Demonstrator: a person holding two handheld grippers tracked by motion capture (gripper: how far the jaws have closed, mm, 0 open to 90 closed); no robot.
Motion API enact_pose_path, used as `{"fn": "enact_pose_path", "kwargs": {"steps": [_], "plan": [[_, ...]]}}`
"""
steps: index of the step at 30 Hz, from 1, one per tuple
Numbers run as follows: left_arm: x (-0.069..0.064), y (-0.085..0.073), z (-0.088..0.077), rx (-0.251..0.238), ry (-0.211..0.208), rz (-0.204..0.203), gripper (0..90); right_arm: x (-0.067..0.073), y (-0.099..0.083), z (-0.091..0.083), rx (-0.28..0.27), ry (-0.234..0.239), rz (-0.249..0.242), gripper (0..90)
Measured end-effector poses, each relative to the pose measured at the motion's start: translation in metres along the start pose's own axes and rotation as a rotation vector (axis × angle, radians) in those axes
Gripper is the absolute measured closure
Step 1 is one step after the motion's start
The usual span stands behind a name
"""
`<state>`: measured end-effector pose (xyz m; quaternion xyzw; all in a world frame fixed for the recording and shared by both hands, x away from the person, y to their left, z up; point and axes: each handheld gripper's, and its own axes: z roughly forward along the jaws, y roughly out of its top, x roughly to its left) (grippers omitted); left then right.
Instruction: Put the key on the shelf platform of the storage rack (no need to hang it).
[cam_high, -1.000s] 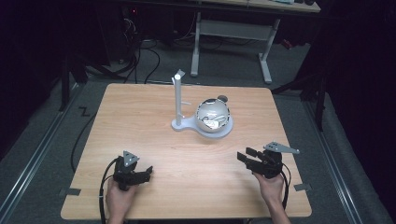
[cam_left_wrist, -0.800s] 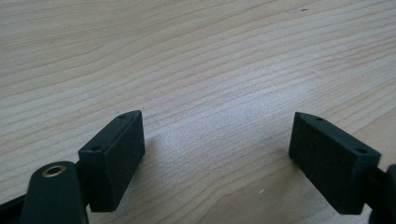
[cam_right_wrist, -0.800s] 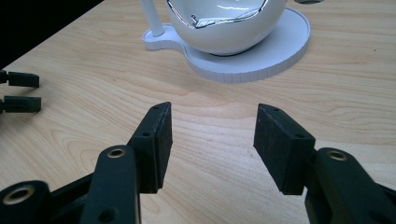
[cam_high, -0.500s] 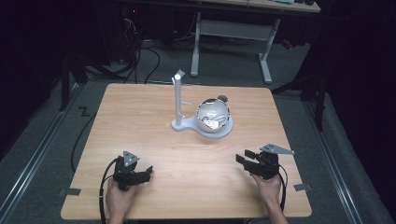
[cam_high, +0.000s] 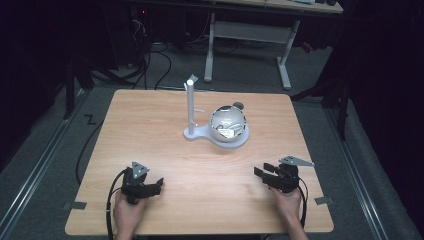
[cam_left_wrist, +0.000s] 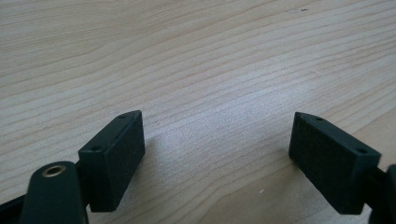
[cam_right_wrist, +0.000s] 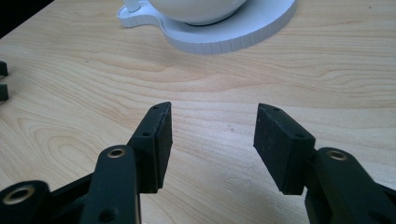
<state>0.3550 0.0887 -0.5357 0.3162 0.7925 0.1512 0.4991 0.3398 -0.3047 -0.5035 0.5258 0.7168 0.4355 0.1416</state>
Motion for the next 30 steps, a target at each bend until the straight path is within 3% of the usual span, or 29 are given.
{"fn": "enact_pose_path", "kwargs": {"steps": [6, 11, 20, 30], "plan": [[0.000, 0.000, 0.000, 0.000, -0.002, 0.005, 18.6, -0.002, -0.002, 0.003, 0.002, -0.009, -0.004, 46.7], [0.000, 0.000, 0.000, 0.000, 0.000, 0.000, 18.6, 0.000, -0.004, 0.009, 0.030, -0.072, -0.044, 46.3], [0.000, 0.000, 0.000, 0.000, 0.000, 0.000, 18.6, 0.001, -0.007, 0.016, 0.055, -0.106, -0.057, 45.8], [0.000, 0.000, 0.000, 0.000, 0.000, 0.001, 18.6, 0.006, -0.009, 0.025, 0.092, -0.160, -0.112, 43.9]]}}
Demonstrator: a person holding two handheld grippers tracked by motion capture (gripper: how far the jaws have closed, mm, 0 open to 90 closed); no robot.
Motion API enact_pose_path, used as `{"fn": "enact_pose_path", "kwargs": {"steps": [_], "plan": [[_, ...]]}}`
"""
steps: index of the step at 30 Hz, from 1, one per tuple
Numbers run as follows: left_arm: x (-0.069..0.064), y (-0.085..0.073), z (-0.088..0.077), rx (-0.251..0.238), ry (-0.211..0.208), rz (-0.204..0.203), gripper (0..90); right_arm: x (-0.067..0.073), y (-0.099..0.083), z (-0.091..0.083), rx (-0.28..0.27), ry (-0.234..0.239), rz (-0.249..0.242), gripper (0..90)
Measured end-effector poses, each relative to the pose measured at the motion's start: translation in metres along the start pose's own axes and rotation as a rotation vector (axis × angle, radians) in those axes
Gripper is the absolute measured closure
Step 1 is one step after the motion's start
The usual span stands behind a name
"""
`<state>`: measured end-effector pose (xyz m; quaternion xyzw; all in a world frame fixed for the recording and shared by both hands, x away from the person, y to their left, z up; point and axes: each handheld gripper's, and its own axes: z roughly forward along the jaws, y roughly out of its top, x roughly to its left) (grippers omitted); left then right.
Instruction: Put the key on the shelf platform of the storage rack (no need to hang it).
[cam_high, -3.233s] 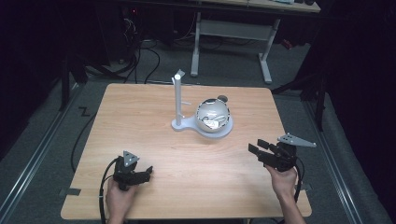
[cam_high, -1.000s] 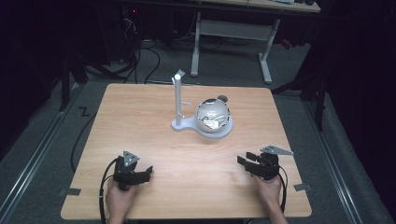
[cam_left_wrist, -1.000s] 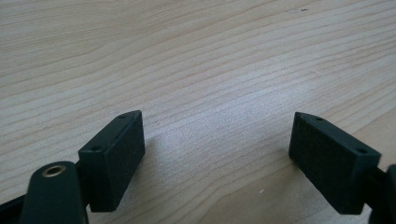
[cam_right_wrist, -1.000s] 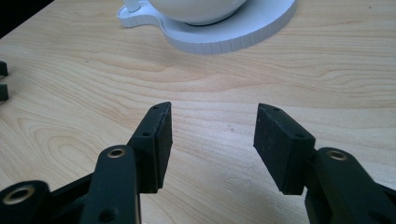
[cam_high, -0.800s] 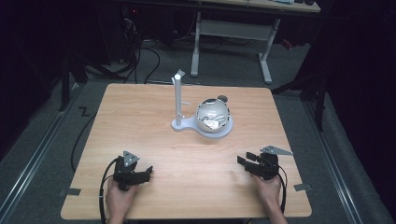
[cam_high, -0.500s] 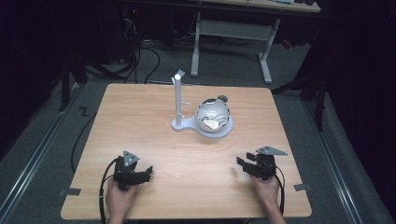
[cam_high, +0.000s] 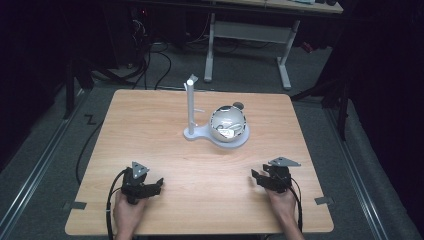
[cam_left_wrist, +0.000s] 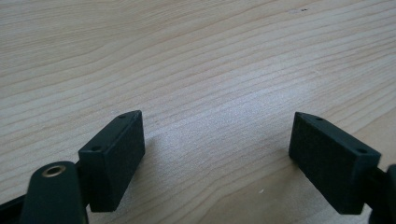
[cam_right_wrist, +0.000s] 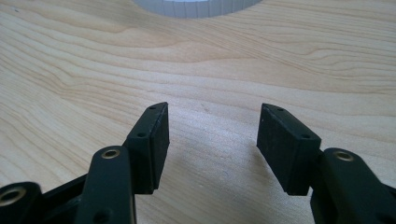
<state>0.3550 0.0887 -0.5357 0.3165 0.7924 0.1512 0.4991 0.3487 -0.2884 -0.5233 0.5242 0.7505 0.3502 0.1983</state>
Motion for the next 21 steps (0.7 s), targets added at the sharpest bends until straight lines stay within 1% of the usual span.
{"fn": "enact_pose_path", "kwargs": {"steps": [2, 4, 6, 7, 11, 18, 21], "plan": [[0.0004, 0.0001, 0.0000, 0.000, -0.003, 0.006, 18.6, 0.0003, -0.0002, 0.0019, 0.006, -0.004, -0.006, 43.5], [0.0004, 0.0001, 0.0000, 0.000, -0.002, 0.006, 18.6, 0.0010, -0.0001, 0.0034, 0.011, -0.004, -0.001, 43.4], [0.0000, 0.0000, 0.0000, 0.000, 0.000, -0.001, 18.6, 0.0032, 0.0002, 0.0047, 0.011, -0.010, -0.011, 43.3], [0.0005, 0.0001, 0.0001, 0.000, -0.003, 0.007, 18.6, 0.0041, 0.0003, 0.0054, 0.013, -0.010, -0.016, 43.2], [0.0001, 0.0000, 0.0000, 0.000, 0.000, 0.001, 18.6, 0.0064, 0.0005, 0.0080, 0.015, -0.003, -0.017, 43.0], [0.0003, 0.0000, 0.0000, -0.002, -0.002, 0.003, 18.6, 0.0092, 0.0005, 0.0096, 0.016, 0.006, -0.025, 40.5], [0.0002, 0.0000, -0.0001, -0.001, 0.000, 0.001, 18.6, 0.0094, 0.0004, 0.0107, 0.010, 0.005, -0.037, 39.1]]}}
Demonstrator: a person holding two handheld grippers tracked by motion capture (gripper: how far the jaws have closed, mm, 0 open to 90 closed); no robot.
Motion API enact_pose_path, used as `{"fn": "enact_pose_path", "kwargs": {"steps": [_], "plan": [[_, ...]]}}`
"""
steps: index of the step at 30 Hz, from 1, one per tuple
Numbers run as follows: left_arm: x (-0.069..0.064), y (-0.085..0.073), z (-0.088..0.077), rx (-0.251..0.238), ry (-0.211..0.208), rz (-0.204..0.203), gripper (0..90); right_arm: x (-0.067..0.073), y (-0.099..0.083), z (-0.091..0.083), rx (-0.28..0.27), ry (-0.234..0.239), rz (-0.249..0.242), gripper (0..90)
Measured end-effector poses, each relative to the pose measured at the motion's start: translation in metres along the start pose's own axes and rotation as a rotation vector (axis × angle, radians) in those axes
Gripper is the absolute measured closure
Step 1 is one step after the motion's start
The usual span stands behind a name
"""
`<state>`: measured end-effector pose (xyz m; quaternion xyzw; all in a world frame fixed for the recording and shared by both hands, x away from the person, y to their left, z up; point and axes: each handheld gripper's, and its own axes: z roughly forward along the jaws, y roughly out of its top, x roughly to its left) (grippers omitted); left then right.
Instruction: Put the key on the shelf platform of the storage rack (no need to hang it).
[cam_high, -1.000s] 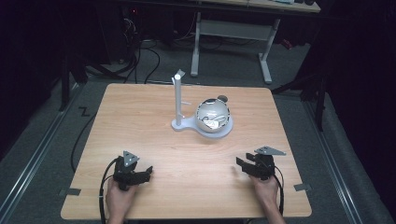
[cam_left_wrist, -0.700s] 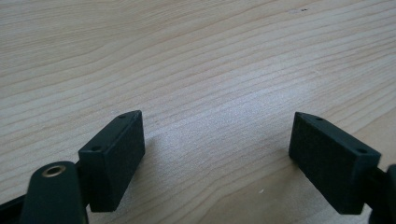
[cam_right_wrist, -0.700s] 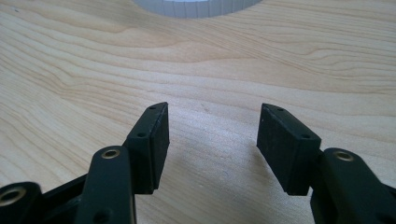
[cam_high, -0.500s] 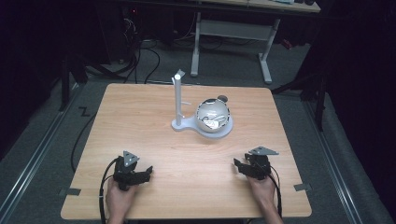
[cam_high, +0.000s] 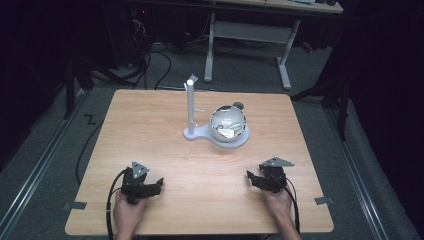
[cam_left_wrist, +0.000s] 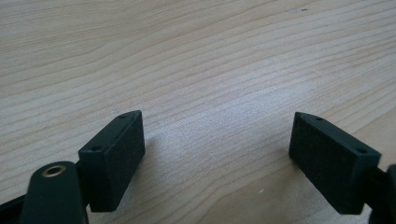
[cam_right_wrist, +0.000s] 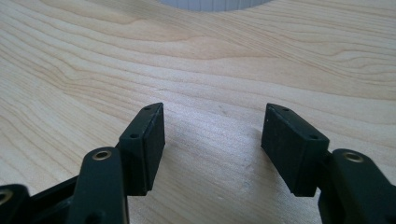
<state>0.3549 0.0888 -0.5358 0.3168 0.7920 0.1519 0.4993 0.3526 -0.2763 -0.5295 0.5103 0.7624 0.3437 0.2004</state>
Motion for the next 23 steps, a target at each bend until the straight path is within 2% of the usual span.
{"fn": "enact_pose_path", "kwargs": {"steps": [7, 9, 23], "plan": [[0.0000, -0.0001, -0.0004, 0.001, 0.002, -0.003, 18.6, 0.0076, -0.0006, 0.0022, 0.008, -0.030, -0.062, 33.9], [0.0007, 0.0000, -0.0003, -0.001, -0.003, 0.007, 18.6, 0.0077, -0.0007, 0.0022, 0.008, -0.031, -0.063, 33.9], [0.0007, 0.0000, -0.0005, -0.001, -0.003, 0.006, 18.6, 0.0084, -0.0009, 0.0021, 0.008, -0.036, -0.056, 34.1]]}}
